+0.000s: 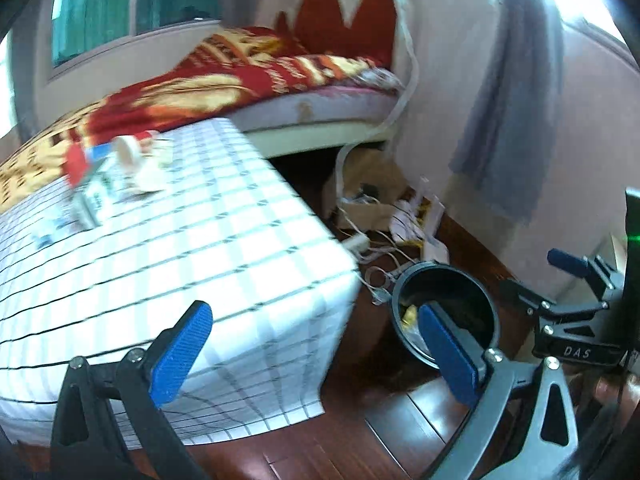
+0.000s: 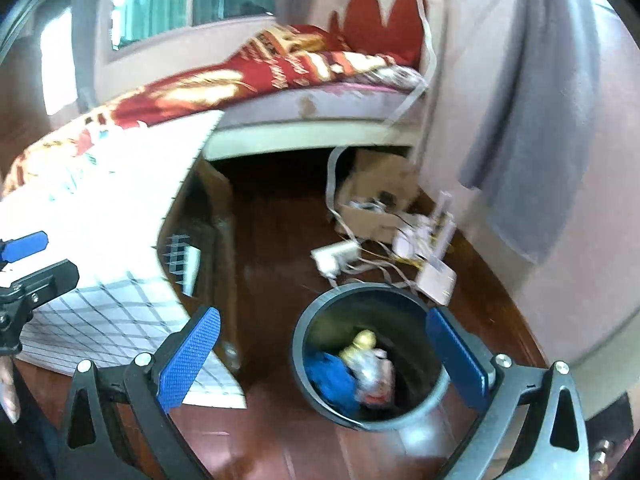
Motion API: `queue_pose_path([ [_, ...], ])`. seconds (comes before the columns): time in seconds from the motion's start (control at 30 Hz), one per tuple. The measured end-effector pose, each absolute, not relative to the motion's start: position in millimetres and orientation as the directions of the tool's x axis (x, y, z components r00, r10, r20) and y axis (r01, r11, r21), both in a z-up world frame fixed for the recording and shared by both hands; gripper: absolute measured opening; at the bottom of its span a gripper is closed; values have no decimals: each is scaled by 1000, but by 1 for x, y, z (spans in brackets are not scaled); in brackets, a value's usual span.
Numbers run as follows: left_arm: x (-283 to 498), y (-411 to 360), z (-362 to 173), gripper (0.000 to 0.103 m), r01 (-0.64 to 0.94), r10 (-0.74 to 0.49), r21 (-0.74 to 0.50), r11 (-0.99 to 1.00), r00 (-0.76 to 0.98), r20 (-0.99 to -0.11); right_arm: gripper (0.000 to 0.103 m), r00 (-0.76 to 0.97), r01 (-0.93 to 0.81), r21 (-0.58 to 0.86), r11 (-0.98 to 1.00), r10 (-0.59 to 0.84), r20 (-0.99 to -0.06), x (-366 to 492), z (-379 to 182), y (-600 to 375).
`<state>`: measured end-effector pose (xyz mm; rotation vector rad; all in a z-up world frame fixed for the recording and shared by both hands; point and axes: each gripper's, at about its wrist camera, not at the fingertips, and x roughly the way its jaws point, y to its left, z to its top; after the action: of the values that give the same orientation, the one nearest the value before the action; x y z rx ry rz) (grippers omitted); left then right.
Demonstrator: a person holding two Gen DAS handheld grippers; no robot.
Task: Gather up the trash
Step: 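Move both tools back from the bin to the table, then grasp the light-blue face mask with the left gripper while the right gripper grasps the green milk carton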
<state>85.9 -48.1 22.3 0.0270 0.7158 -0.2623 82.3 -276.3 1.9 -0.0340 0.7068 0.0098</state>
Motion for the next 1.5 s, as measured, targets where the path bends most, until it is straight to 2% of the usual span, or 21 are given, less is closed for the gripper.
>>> queue_pose_path([
  [0.13,83,1,29,103,154,-165,-71,985,763,-625,103,745,-108,-4,994,78,-663,96,5,-232],
  [0.27,81,51,30,103,70,-97,-69,995,779,-620,103,721,-192,-46,980,109,-684,112,7,-177],
  [0.47,83,121,29,102,-60,5,-71,996,793,-609,103,730,-289,-52,956,185,-658,127,21,-116],
  [0.77,93,212,34,94,-234,130,-104,967,797,-589,103,722,-417,-32,908,310,-618,162,43,-25],
  [0.87,103,234,33,93,-270,157,-110,957,793,-588,94,711,-459,-32,888,346,-612,180,46,6],
  [1.07,134,262,24,81,-281,164,-102,954,777,-608,85,673,-509,-11,861,391,-628,221,41,58],
  [1.3,167,281,6,79,-273,146,-101,957,750,-645,74,614,-555,-11,832,400,-681,270,12,118],
  [1.47,183,280,-3,79,-257,124,-108,960,740,-661,72,591,-553,-5,833,388,-707,307,-2,140],
  [1.5,186,279,-4,79,-253,117,-113,961,740,-662,69,590,-552,-4,834,387,-709,311,-3,140],
])
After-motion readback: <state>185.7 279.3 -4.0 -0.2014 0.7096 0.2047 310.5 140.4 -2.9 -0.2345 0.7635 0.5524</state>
